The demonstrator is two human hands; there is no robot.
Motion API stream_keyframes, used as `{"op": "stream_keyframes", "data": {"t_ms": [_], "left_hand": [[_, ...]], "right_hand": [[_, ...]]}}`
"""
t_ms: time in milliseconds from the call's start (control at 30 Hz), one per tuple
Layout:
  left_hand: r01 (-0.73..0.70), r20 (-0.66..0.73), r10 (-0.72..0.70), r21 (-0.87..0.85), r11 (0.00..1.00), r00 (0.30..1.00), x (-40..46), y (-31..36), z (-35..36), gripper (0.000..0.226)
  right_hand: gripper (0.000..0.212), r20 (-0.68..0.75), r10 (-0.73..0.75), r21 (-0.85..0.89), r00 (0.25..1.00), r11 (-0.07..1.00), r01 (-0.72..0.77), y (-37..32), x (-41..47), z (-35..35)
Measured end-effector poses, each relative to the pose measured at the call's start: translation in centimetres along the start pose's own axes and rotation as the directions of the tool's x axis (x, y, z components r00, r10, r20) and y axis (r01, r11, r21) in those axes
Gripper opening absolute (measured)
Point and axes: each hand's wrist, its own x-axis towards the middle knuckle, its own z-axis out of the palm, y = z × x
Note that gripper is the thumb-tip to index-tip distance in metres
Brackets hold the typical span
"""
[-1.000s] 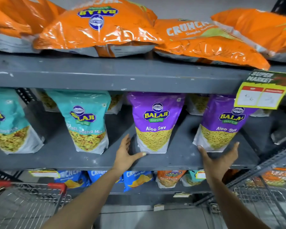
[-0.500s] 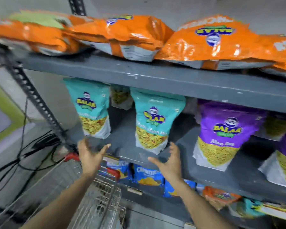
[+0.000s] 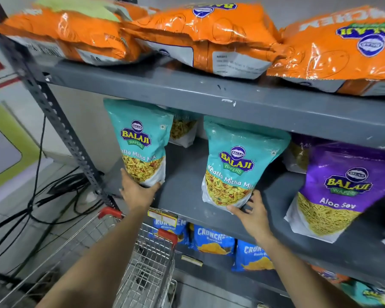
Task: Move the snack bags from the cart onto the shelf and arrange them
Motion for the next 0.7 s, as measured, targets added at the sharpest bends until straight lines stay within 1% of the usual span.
{"op": "stream_keyframes", "data": {"t_ms": [67,133,300,433,567,633,667,700], "left_hand": [[-0.018,-0.021,0.018,-0.039,0.999,1.0,0.1,-0.2,0.4,0.122],[-0.025,-0.041,0.022,-0.075,0.997,0.999,0.0,-0.5,0.5,0.115],[-0.03,-0.106,0.021,-0.087,0.996,0.994,-0.7,-0.5,0.4,0.11],[-0.027,-0.127,0.016,-0.083,0.996,0.992,-1.1,-0.2,0.4,0.113],[0.01,-0.028,-0.011,-0.016,1.0,1.0,-1.3,-0.7,0.4,0.133],[0.034,0.019,-0.033,-0.034,0.999,0.999,-1.6,-0.9,-0.2,0.138],[0.052,0.028,-0.051,-0.038,0.998,0.998,-1.9,-1.0,-0.6,0.137],[0.038,0.017,-0.038,-0.044,0.998,0.999,-2.2,-1.5,-0.8,0.134]], "right_hand": [[0.06,0.003,0.007,0.005,1.0,1.0,-0.007,0.3,0.1,-0.1],[0.06,0.008,0.016,-0.004,1.0,1.0,-0.016,0.0,0.1,-0.2],[0.06,0.024,0.011,-0.022,1.0,1.0,-0.011,-0.7,0.1,-0.2],[0.06,0.033,0.019,-0.009,0.999,1.0,-0.019,-0.6,0.0,-0.2],[0.061,0.046,0.018,0.013,0.999,1.0,-0.019,-0.5,0.0,0.0],[0.069,0.061,0.024,0.028,0.998,0.999,-0.026,-0.6,-0.2,-0.2],[0.076,0.057,0.031,0.046,0.998,0.998,-0.034,-0.8,-0.5,-0.2],[0.085,0.038,0.02,0.076,0.999,0.997,-0.022,-0.7,-0.9,-0.2]]}}
